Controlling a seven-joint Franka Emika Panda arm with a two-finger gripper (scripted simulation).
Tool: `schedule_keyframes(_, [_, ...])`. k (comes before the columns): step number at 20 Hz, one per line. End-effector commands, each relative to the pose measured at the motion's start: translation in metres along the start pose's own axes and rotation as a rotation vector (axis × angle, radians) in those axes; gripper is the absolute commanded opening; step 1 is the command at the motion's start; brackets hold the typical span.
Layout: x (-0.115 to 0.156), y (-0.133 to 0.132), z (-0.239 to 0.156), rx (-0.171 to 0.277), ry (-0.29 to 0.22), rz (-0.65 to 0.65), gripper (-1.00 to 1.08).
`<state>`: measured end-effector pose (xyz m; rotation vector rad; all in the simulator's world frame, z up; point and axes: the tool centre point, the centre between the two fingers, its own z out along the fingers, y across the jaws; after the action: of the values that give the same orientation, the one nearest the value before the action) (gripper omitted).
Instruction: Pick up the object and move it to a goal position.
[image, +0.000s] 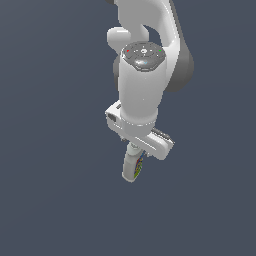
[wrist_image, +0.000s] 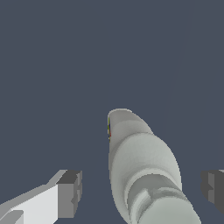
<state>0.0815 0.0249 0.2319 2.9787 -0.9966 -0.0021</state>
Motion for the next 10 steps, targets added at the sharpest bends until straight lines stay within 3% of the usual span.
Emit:
schedule_keyframes(1, [0.0006, -0.0006, 0.0016, 0.001, 0.001, 0.000, 1.00])
schedule_keyframes(2, [0.0006, -0.0006, 0.0016, 0.001, 0.001, 0.000, -1.00])
schedule_keyframes(10, [0.0006, -0.0006, 0.0016, 0.001, 0.001, 0.000, -1.00])
